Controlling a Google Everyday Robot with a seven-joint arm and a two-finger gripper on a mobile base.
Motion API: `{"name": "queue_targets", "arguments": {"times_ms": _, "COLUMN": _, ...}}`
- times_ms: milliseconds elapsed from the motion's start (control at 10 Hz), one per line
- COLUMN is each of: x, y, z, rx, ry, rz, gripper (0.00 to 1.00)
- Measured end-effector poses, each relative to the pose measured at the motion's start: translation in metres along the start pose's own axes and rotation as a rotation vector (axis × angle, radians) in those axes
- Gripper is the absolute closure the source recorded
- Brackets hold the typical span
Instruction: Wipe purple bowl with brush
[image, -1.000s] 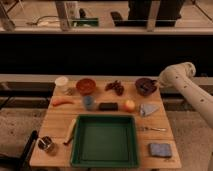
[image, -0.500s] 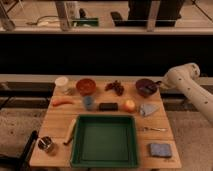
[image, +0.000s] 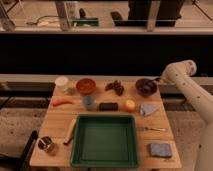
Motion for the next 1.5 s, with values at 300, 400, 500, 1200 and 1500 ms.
{"name": "queue_targets", "arguments": {"times_ms": 300, "x": -0.018, "y": -0.003, "z": 0.009, "rx": -0.01, "ry": -0.029, "rz": -0.02, "gripper": 1.0}}
{"name": "queue_targets", "arguments": {"times_ms": 400, "x": -0.02, "y": -0.001, "z": 0.007, "rx": -0.012, "ry": -0.038, "rz": -0.026, "gripper": 1.0}}
{"name": "queue_targets", "arguments": {"times_ms": 500, "x": -0.025, "y": 0.001, "z": 0.005, "rx": -0.012, "ry": -0.045, "rz": -0.032, "gripper": 1.0}}
{"name": "queue_targets", "arguments": {"times_ms": 1200, "x": -0.025, "y": 0.01, "z": -0.025, "rx": 0.029, "ry": -0.063, "rz": -0.019, "gripper": 1.0}}
{"name": "queue_targets", "arguments": {"times_ms": 1500, "x": -0.013, "y": 0.0, "z": -0.025, "rx": 0.071, "ry": -0.057, "rz": -0.017, "gripper": 1.0}}
